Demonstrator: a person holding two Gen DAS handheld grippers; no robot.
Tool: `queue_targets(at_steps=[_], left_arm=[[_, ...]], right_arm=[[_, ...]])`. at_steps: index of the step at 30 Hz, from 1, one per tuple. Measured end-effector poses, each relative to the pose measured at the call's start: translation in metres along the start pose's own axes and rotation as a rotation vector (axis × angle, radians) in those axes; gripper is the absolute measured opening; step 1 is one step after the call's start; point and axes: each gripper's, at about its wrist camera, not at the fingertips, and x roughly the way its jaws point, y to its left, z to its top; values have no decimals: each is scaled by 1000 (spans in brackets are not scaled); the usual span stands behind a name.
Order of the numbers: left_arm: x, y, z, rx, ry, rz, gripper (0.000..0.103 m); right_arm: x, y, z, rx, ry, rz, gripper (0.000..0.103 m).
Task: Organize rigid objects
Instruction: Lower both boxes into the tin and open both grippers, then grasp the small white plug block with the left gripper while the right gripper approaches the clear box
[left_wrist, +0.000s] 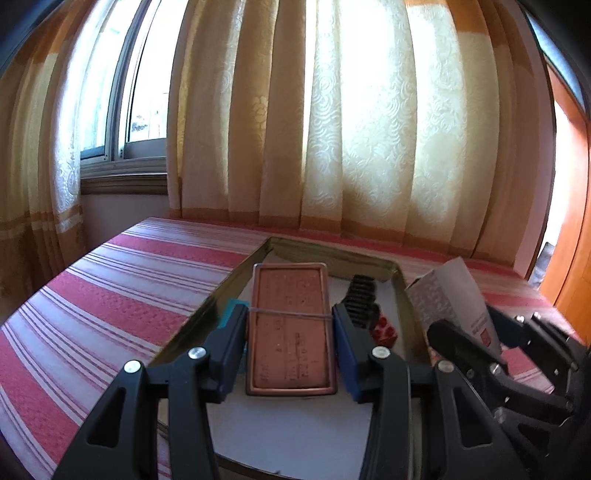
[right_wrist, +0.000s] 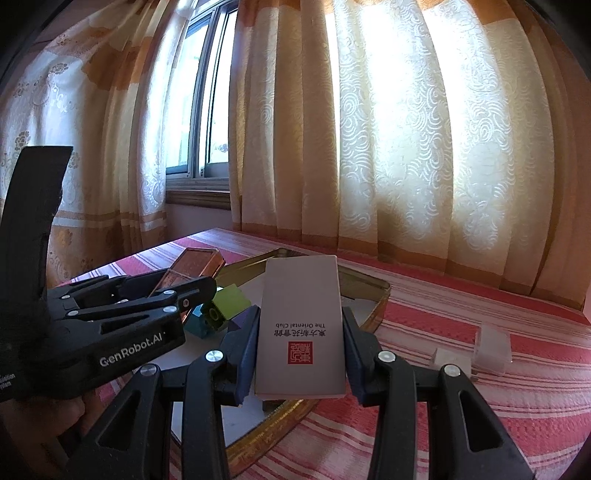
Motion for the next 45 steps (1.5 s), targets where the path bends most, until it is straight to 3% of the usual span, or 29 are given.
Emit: queue_targets(at_steps=[8,11,13,15,16,18,25,29,33,40,45], left_arm=[[16,10,0,24,86,23,43],[15,14,0,15,81,53,58],[12,18,0,5,73,57,69],[9,19,-1,-1,65,57,83],[8,20,-1,-2,58,63,92],[3,17,-2,-2,36,74,100],[-8,-4,3,1,5,45,100],[-11,-40,5,65,0,-14,102],[-8,-86,2,134,15,-93,102],[29,-165,1,211,142,-208,102],[72,-209,-3,277,247,-193,102]], right_arm=[[33,8,6,13,100,71,44],[39,8,6,21,127,106,46],[37,1,5,54,122,128,60],[34,-9,3,105,121,154,81],[32,-11,2,120,118,162,82],[26,-17,0,138,119,163,82],[1,-54,-12,174,133,123,82],[-14,-91,-19,208,154,50,82],[-29,-140,-29,243,186,-93,82],[-37,-212,-46,345,246,-251,82],[-46,-241,-54,411,256,-290,82]])
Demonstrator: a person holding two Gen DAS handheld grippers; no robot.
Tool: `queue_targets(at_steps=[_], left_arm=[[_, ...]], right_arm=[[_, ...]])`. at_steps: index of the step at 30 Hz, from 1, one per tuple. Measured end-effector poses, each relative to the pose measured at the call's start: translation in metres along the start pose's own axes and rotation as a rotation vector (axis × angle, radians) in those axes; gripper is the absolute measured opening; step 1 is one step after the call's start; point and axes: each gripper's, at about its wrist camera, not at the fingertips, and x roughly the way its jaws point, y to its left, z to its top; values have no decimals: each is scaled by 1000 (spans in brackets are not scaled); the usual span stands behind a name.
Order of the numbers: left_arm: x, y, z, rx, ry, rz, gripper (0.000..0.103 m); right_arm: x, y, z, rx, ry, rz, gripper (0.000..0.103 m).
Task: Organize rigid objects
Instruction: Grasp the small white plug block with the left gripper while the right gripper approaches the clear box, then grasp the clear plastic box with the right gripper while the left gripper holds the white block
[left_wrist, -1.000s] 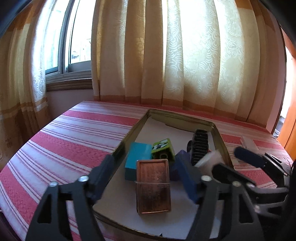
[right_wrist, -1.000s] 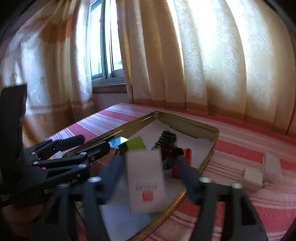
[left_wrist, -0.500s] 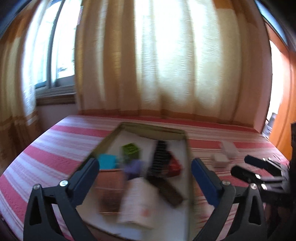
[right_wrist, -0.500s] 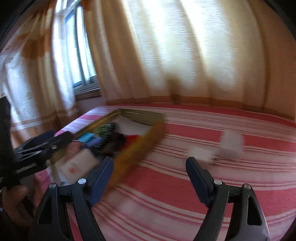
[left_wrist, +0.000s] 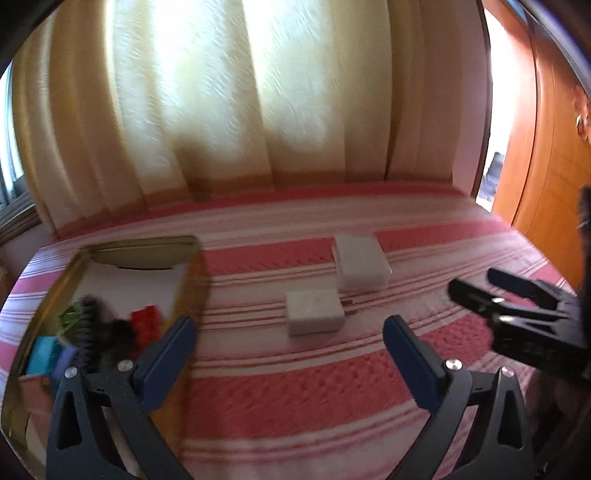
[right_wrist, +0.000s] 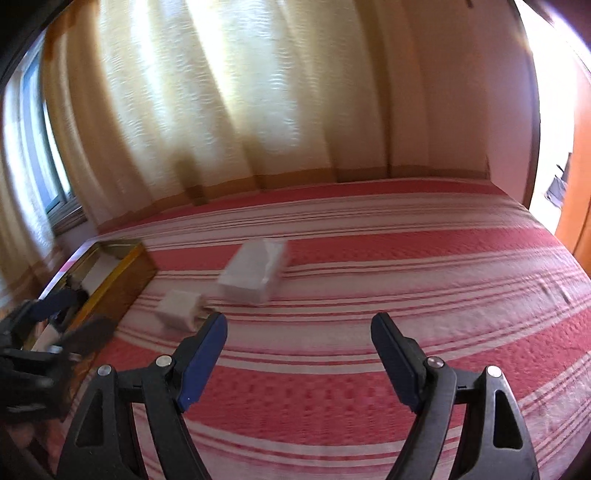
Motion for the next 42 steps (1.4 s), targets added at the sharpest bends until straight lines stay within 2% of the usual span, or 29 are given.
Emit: queue_targets(at_steps=[5,7,12,14,15,16,17,23,27,30,38,42], left_arm=[[38,-24,7,35,94,3,98],[47,-26,9,36,124,-16,98],[64,-28,12,45,186,-7,98],[67,-28,14,55,194,2,95],[69,-28,14,58,200,11,87],[71,-27,13,53,209,-3,70],[73,-24,13,38,219,-37,67],[70,-10,15,-16,197,-62,64],[68,9,21,-69,149,-4,64],[69,20,22,-101,136,1,64],[72,23,24,-99,128,-8,64],[71,24,25,-103,122,-20,64]], right_arm=[[1,-17,3,30,7,2,82],[1,-20,4,28,4,2,82],[5,-22,5,40,-1,6,82],[8,-21,5,43,9,11,82],[8,-20,5,42,7,12,82],[9,-19,6,38,6,11,82],[10,-18,6,34,7,11,82],[19,-11,13,43,26,21,82],[33,-1,23,37,49,26,82],[48,8,34,29,68,28,82],[99,29,51,0,156,7,82],[120,35,55,2,196,28,82]])
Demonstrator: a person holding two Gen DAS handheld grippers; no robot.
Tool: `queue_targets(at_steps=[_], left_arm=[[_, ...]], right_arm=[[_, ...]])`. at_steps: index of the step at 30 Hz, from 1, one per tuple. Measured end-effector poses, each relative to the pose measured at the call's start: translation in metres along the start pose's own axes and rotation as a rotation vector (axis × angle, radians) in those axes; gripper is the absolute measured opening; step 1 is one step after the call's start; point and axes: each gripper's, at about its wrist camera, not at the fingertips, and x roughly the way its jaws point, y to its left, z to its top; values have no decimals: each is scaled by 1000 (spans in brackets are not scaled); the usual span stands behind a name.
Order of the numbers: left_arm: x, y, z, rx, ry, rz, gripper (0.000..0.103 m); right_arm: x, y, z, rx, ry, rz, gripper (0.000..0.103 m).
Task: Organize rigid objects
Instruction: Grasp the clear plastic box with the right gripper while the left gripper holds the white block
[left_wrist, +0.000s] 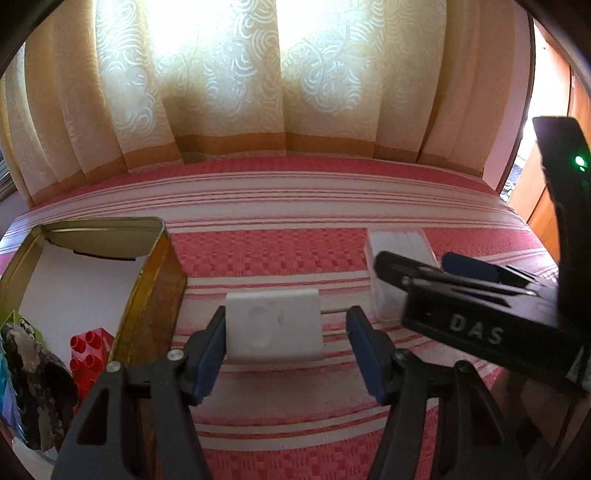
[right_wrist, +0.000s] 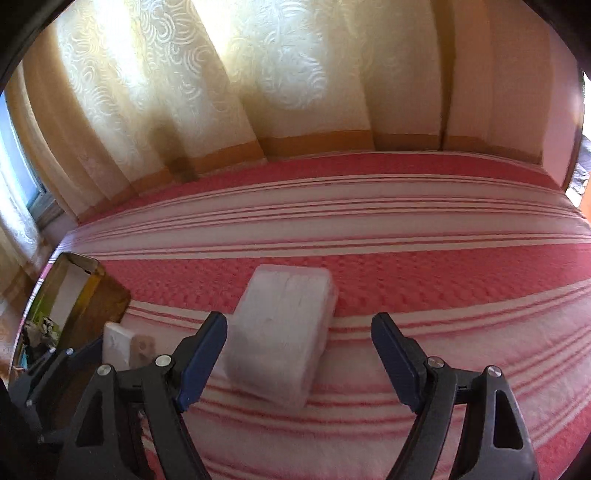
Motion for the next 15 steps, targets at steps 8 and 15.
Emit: queue_targets(at_steps=[8,15], left_arm=[[-4,0,-2,-1,-23,5,64],[-3,-2,-1,4,-16,15,64]], right_arm=[[-4,-3,0,12,8,0,79],[2,18,1,-68,28,-28,79]])
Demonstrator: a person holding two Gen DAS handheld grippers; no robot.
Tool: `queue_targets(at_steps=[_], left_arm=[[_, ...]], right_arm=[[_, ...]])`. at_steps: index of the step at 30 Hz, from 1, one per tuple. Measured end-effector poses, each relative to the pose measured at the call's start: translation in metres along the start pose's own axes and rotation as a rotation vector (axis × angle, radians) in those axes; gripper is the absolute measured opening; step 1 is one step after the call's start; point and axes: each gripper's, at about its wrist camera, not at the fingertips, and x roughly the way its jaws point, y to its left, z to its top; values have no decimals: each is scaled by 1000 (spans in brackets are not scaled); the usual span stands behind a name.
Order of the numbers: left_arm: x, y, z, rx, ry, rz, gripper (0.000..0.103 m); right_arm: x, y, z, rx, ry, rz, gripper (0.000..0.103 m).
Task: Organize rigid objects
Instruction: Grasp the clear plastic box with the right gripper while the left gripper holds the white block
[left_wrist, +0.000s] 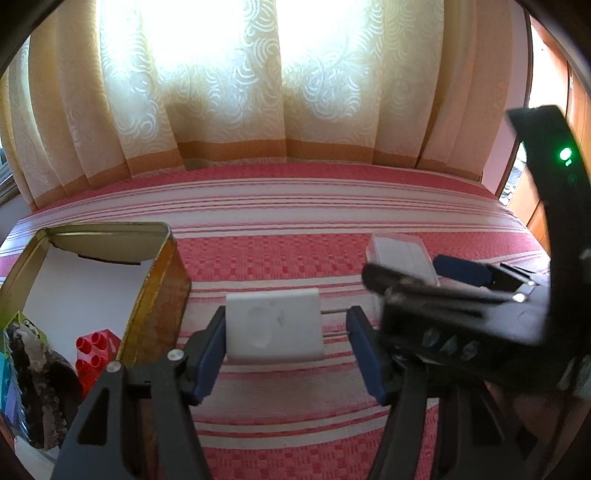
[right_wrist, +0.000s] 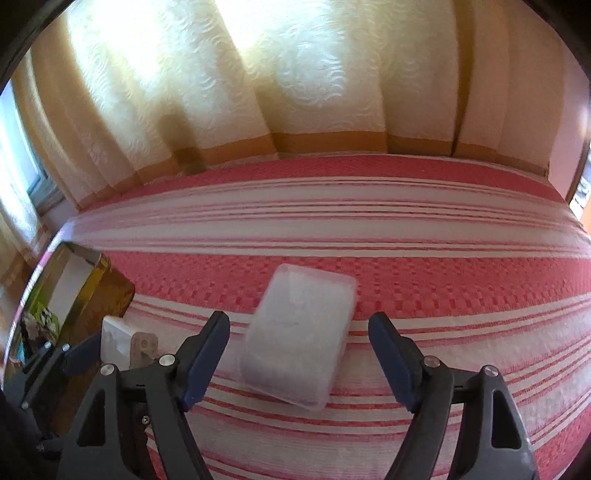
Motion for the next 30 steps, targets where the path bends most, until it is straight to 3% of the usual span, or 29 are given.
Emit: queue_targets(at_steps=[2,4,11,19,25,30], left_arm=[[-1,0,0,-5,-6,-12,64],[0,-1,0,-3,2,-5,64],[-3,0,-1,-5,-6,-15,64],[-20,-3,-8,2,-55,-4,64],[-31,1,-11,-9,-99,19,64],[-47,-2,-18,9,-164,48,64]], right_arm=[[3,-1,-1,5,8,-38,78],[5,-7,-3,25,25,-38,56],[-11,-20,-21,11,5,-27,57],[-37,-25,-52,43,-23,46,57],[-54,-17,-62,9,-89,-1,57],[-74,-8,-65,-37,-200,-57,57]])
